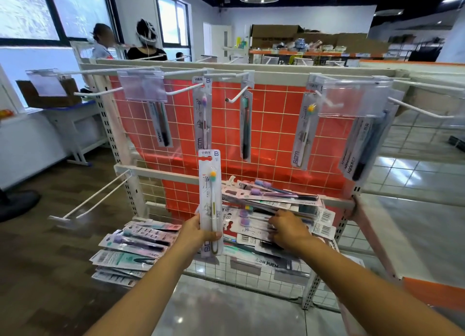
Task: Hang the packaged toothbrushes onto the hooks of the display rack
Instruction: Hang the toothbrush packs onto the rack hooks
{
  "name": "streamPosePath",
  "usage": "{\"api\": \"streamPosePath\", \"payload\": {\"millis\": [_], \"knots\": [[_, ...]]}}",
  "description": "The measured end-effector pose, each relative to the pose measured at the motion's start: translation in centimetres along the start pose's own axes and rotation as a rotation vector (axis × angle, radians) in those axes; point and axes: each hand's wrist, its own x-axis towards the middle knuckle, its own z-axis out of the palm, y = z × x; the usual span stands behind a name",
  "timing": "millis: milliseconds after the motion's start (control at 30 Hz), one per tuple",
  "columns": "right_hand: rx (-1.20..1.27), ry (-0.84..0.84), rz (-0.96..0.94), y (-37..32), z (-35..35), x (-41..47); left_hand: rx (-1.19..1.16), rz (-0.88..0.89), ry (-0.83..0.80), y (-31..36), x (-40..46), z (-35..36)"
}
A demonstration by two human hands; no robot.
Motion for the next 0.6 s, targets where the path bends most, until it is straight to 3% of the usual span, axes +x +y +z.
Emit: {"api": "streamPosePath", "payload": {"millis": [600], "knots": [[0.054, 0.199, 0.042, -0.5, 1.2, -0.3, -0.046, -0.029, -0.001, -0.6, -0.8, 1.0]]}}
